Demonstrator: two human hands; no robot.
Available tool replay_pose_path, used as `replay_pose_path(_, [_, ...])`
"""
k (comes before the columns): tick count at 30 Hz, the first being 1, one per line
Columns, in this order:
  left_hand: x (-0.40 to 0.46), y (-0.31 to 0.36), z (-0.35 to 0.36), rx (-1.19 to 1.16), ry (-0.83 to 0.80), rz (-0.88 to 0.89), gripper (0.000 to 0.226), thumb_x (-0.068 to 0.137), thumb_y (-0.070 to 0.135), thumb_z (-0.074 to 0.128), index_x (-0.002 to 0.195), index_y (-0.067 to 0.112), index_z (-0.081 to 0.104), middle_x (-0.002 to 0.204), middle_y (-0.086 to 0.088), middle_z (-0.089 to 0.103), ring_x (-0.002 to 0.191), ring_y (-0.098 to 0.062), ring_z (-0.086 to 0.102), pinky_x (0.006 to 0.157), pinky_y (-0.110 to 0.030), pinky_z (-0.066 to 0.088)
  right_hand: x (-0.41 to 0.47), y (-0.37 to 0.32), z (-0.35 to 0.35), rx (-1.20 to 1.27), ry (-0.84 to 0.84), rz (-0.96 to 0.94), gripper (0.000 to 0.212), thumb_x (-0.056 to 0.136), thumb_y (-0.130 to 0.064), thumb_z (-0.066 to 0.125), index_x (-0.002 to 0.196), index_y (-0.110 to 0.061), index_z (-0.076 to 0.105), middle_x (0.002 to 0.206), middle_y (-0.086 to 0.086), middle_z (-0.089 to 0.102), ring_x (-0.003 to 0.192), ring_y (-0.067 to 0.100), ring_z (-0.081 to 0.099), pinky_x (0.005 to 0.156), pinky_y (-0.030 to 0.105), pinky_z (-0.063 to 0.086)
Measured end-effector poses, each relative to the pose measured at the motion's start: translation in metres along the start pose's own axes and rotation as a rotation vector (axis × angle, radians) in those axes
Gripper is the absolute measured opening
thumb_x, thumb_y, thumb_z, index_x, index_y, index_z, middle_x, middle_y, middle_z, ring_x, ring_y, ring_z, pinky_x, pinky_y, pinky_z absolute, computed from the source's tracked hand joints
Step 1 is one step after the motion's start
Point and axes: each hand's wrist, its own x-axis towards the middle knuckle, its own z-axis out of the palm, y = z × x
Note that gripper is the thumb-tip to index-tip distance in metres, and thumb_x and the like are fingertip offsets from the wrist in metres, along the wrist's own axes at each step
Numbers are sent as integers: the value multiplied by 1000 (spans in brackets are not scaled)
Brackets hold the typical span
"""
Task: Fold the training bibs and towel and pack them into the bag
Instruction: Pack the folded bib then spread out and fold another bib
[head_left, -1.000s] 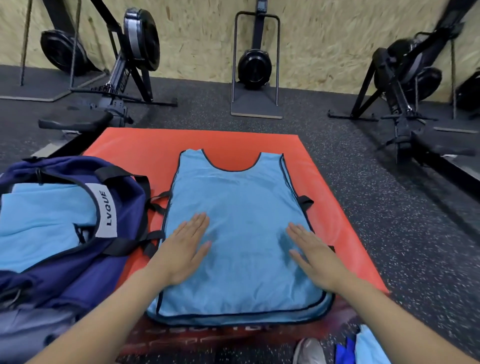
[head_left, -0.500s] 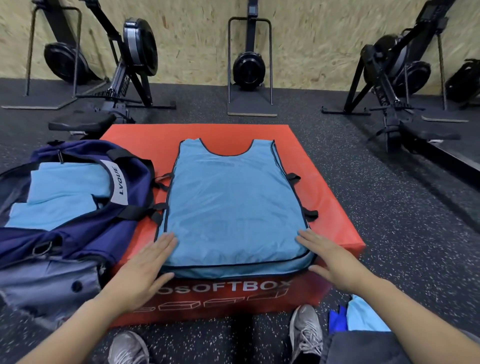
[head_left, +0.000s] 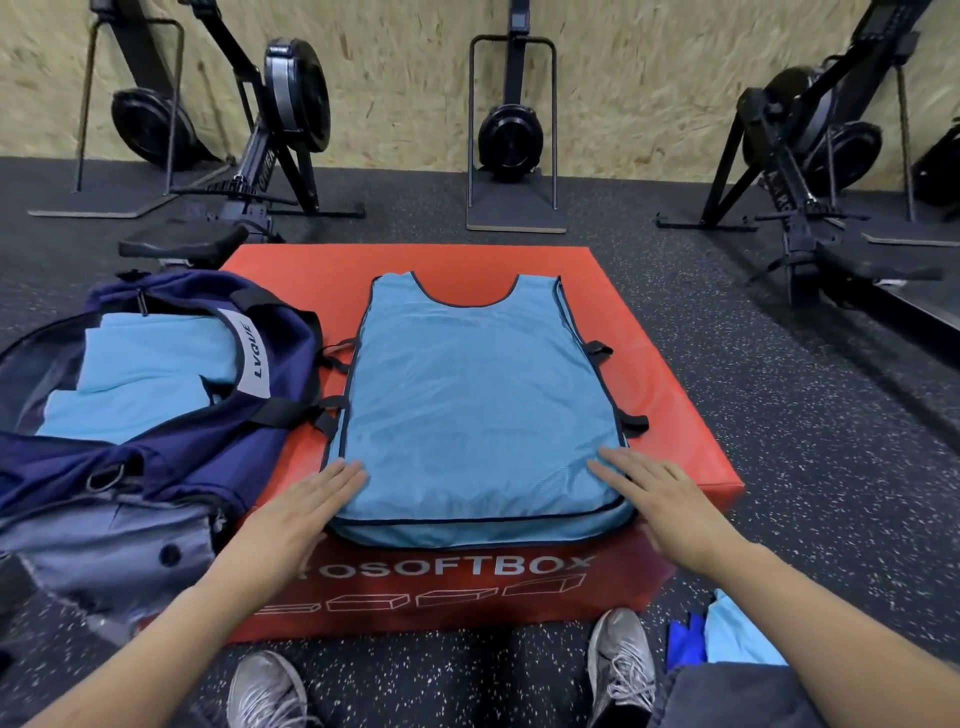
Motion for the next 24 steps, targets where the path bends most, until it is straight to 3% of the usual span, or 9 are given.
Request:
replay_pose_path(2, [2, 2, -3, -21, 42, 16, 95, 74, -9, 70, 156, 22, 32, 161, 3, 33, 147, -15, 33, 121, -26, 20, 1, 0, 1, 27, 50, 6, 108, 56, 1, 77, 151, -33, 38, 154, -9, 42, 136, 15, 45, 101, 34, 44])
replay_pose_path(5, [4, 7, -7, -91, 66, -44, 91, 72, -10, 74, 150, 25, 45, 157, 9, 40, 145, -9, 35, 119, -17, 19, 4, 4, -2, 138, 120, 8, 82, 66, -5, 83, 139, -32, 56, 144, -10, 55, 129, 17, 55, 101, 36, 47])
replay_pose_path(9, [5, 6, -13, -276, 102, -173, 78, 83, -9, 63, 142, 41, 51, 150, 28, 41, 144, 7, 28, 115, -24, 32, 4, 8, -2, 382, 180, 61, 48, 79, -3, 70, 119, -29, 73, 130, -17, 64, 126, 7, 57, 106, 39, 47])
replay_pose_path(12, [9, 11, -25, -464, 150, -286, 71, 83, -15, 59, 124, 42, 66, 138, 26, 54, 136, 8, 40, 112, -18, 35, 4, 7, -14, 605, 190, 190, 61, 81, 12, 60, 101, -44, 75, 115, -33, 65, 121, -11, 54, 108, 23, 43])
replay_pose_path(14, [11, 17, -39, -597, 168, -375, 63, 85, -18, 55, 114, 35, 74, 133, 20, 57, 124, 9, 49, 95, -3, 40, 2, 12, -22, 674, 160, 253, 74, 81, 18, 54, 92, -53, 73, 109, -40, 65, 118, -15, 54, 105, 13, 42])
replay_pose_path(16, [11, 19, -51, -663, 173, -398, 57, 86, -18, 55, 108, 29, 78, 126, 18, 62, 114, 20, 49, 85, 3, 39, 0, 16, -26, 615, 123, 236, 74, 76, 16, 53, 96, -53, 68, 113, -35, 65, 117, -8, 58, 103, 17, 45])
replay_pose_path(18, [11, 19, -57, -675, 189, -408, 52, 87, -14, 61, 102, 32, 79, 119, 16, 68, 110, 22, 53, 90, 0, 41, -1, 15, -26, 504, 69, 178, 63, 70, 10, 58, 101, -44, 66, 118, -26, 65, 116, 4, 60, 103, 29, 47])
replay_pose_path(21, [10, 23, -58, -692, 188, -457, 42, 86, -8, 68, 94, 31, 80, 113, 11, 72, 103, 18, 59, 90, -5, 46, 1, 4, -22, 377, 37, 110, 49, 69, 3, 63, 104, -30, 67, 120, -17, 62, 117, 9, 55, 104, 31, 44])
replay_pose_path(24, [7, 28, -56, -719, 148, -466, 35, 84, -6, 73, 91, 27, 81, 111, 7, 74, 103, 9, 64, 95, -17, 50, 7, 0, -24, 293, 83, 117, 44, 73, -2, 65, 109, -28, 67, 117, -12, 63, 112, 13, 57, 98, 33, 47])
